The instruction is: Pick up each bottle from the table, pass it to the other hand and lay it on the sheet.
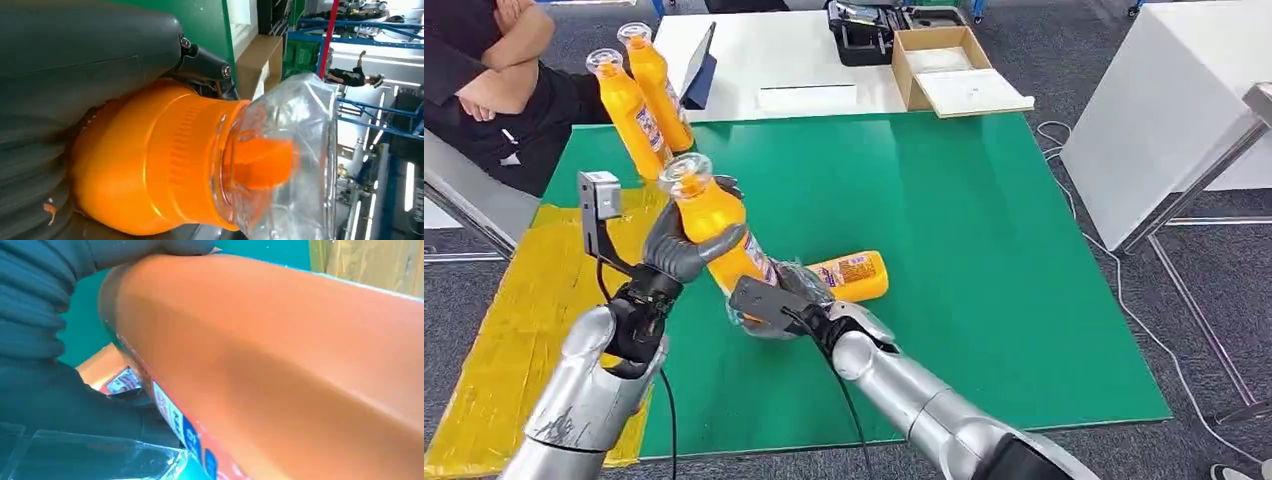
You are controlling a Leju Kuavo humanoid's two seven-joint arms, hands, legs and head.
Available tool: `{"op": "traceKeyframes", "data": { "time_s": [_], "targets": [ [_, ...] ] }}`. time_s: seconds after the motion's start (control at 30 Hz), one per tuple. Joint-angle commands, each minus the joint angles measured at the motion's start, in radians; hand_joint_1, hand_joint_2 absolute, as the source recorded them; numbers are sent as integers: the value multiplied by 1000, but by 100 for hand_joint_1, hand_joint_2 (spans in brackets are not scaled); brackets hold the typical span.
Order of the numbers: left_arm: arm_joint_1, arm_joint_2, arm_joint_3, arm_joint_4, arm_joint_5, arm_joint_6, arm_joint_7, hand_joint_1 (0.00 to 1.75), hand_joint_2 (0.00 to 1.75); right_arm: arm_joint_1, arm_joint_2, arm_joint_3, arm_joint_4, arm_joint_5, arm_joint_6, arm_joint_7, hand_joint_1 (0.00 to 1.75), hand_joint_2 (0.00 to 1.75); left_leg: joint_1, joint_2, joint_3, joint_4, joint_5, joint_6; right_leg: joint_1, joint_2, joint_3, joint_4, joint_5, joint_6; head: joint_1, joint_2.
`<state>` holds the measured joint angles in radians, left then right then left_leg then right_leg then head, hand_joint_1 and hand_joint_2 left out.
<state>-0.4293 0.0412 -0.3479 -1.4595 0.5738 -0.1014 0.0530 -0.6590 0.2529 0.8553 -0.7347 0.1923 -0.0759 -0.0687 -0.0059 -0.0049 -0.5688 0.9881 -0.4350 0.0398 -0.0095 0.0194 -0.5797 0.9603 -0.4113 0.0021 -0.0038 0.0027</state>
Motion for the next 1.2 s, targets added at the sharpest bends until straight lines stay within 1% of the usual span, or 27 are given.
{"op": "traceKeyframes", "data": {
  "time_s": [0.03,0.07,0.1,0.13,0.17,0.2,0.27,0.3,0.33,0.37,0.43,0.47,0.5,0.57,0.6,0.63,0.7,0.77,0.8,0.87,1.0,1.03,1.07,1.1,1.13,1.17,1.2],
  "targets": [
    [-40,-3,61,48,80,-11,18,175,175,-13,-21,95,21,25,1,-2,175,175,1,-1,1,0,0,-2,1,-2,2,-1,-1,0,0,0],
    [-41,23,94,58,121,-32,21,175,175,-6,-41,81,3,21,-1,-1,175,175,1,-1,3,0,-1,-3,1,-3,4,0,-1,0,0,0],
    [-41,45,156,87,178,-56,26,175,175,12,-77,46,-43,23,-22,5,117,175,1,0,3,0,-1,-3,1,-3,5,-1,-1,0,0,0],
    [-42,65,189,109,201,-89,32,175,175,28,-107,17,-88,21,-25,11,0,175,0,0,3,0,-1,-3,1,-2,4,-1,-1,0,0,0],
    [-38,77,222,126,206,-117,37,175,175,59,-141,-28,-158,21,-25,10,0,175,0,1,4,-1,-1,-3,0,-2,5,-1,-1,-1,0,0],
    [-28,83,260,140,197,-141,39,175,175,111,-181,-102,-259,32,-16,18,0,0,0,-1,3,-1,0,-3,1,-3,4,-2,0,-1,0,0],
    [-1,78,297,142,198,-174,45,175,175,214,-242,-218,-442,73,16,24,0,0,1,-4,5,-2,0,-4,1,-6,7,-2,-2,-1,0,0],
    [6,72,301,139,196,-179,46,175,175,243,-248,-256,-490,98,41,35,0,0,1,-4,4,-2,0,-3,1,-6,6,-3,-1,-1,-1,0],
    [15,70,297,137,202,-186,52,175,175,290,-259,-295,-562,114,39,33,0,0,0,-7,4,-1,0,-3,1,-9,7,-3,-2,-1,0,0],
    [18,68,288,140,207,-190,54,175,175,326,-271,-320,-619,126,51,36,0,0,-1,-7,2,-1,0,-2,0,-8,4,-1,-2,0,0,0],
    [10,67,268,155,226,-190,53,175,175,390,-285,-357,-718,141,67,36,0,0,-1,-11,4,-1,-1,-3,0,-13,8,-2,-3,0,0,0],
    [4,68,263,164,231,-185,51,175,175,409,-288,-367,-748,145,69,34,0,0,-1,-7,0,0,-1,-2,0,-9,3,-1,-2,0,0,0],
    [0,68,262,170,239,-182,49,175,175,423,-290,-373,-772,146,70,32,0,0,-1,-9,1,0,-2,-3,0,-11,5,0,-3,0,0,0],
    [7,75,269,176,267,-169,43,175,175,467,-301,-391,-851,161,68,3,0,0,-1,-8,1,0,-1,-3,0,-10,4,0,-3,0,0,0],
    [13,77,272,174,272,-166,41,175,175,478,-305,-395,-871,168,69,-1,0,0,-1,-9,2,0,-2,-4,0,-12,6,0,-4,-1,0,0],
    [27,79,278,165,276,-163,39,175,175,502,-308,-405,-905,170,70,-3,0,0,-2,-7,0,0,-1,-2,-1,-9,3,0,-2,0,0,0],
    [36,81,280,158,276,-162,39,175,175,513,-312,-408,-921,172,74,-3,0,0,-2,-5,0,-1,-1,-2,-1,-6,2,-1,-1,0,0,0],
    [54,82,285,145,276,-159,39,175,175,542,-316,-423,-957,188,74,-12,0,0,-1,-5,2,0,-2,-4,0,-7,5,0,-3,-1,0,0],
    [60,82,288,144,277,-157,38,175,175,555,-320,-430,-972,190,72,-20,0,0,-2,-5,0,-1,-1,-2,-1,-7,2,0,-2,-1,0,0],
    [60,90,283,143,211,-115,-2,175,175,582,-322,-447,-1003,190,73,-27,0,0,-1,-5,3,-1,-2,-4,0,-8,5,-1,-3,-1,0,0],
    [55,88,283,143,210,-114,-2,175,175,591,-324,-450,-1012,191,75,-29,0,0,0,-4,1,0,-2,-3,0,-6,3,0,-2,-1,0,0],
    [50,96,274,140,142,-74,-29,175,175,592,-319,-454,-1012,197,74,-30,0,0,-1,-4,0,0,-1,-2,0,-6,2,0,-1,0,0,0],
    [33,90,253,126,15,-6,-60,175,175,609,-313,-467,-1028,213,71,-25,0,0,-1,-4,1,0,-2,-2,0,-6,3,-1,-2,0,0,0],
    [9,106,214,109,-252,142,-116,175,175,624,-304,-481,-1044,230,70,-16,0,0,0,-5,2,0,-2,-3,0,-7,4,-1,-2,-1,0,0],
    [-13,92,201,83,-441,241,-125,175,175,641,-297,-491,-1065,247,73,-7,0,0,0,-7,-2,1,-1,-2,1,-8,1,0,-2,0,0,0],
    [-25,70,213,44,-575,271,-90,175,175,656,-292,-501,-1083,248,87,-2,0,0,0,-7,0,1,-2,-3,1,-9,3,0,-2,0,0,0],
    [-29,80,203,18,-687,287,-75,175,175,662,-294,-500,-1084,250,99,-4,0,0,1,-10,-2,3,-2,-3,1,-13,2,2,-4,-1,0,0]
  ]
}}
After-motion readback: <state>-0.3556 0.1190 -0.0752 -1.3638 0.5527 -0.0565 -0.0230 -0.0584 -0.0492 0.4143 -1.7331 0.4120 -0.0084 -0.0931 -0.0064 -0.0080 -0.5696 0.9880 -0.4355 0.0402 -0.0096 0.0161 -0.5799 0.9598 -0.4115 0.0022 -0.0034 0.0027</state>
